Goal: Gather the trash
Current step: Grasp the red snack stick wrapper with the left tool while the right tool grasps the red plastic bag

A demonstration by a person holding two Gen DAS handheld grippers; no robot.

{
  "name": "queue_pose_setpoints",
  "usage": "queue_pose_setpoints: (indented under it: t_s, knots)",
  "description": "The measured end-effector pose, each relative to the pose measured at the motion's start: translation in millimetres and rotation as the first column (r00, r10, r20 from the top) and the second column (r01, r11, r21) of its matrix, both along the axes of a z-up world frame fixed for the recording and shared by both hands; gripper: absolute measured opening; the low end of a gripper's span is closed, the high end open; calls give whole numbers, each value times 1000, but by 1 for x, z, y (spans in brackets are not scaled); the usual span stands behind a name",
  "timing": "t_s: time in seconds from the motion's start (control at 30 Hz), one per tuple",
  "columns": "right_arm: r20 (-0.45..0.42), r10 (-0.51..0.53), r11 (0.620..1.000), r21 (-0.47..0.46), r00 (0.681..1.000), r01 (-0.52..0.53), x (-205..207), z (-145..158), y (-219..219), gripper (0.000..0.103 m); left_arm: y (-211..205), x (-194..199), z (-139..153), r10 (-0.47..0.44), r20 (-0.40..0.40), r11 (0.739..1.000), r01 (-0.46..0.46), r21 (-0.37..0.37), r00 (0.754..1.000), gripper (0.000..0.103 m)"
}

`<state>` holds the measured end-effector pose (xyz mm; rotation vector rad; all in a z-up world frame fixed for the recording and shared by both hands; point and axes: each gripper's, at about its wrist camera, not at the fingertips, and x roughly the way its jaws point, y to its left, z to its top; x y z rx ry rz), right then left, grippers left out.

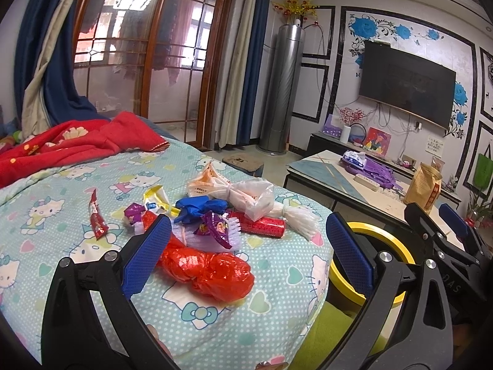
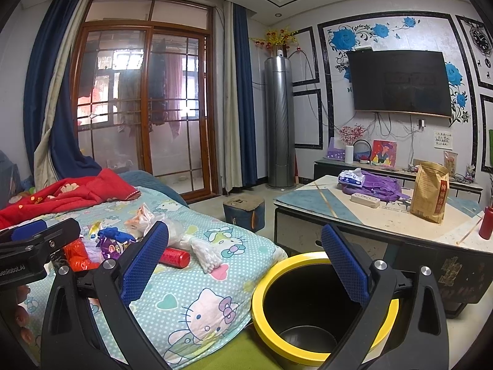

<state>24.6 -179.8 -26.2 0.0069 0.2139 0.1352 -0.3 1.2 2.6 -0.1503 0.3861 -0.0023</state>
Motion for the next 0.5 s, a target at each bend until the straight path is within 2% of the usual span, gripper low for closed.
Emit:
queue_pose_setpoints:
  t_s: [0.2, 0.5]
  knots:
    - [-5, 54, 998, -24, 999, -54, 2, 0, 11, 97, 16, 4, -2, 40, -4, 999, -40, -8, 999, 92]
    - [-17, 188, 980, -56, 982, -189, 2, 8, 41, 97, 52, 6, -2, 138, -14, 990, -138, -22, 990, 92]
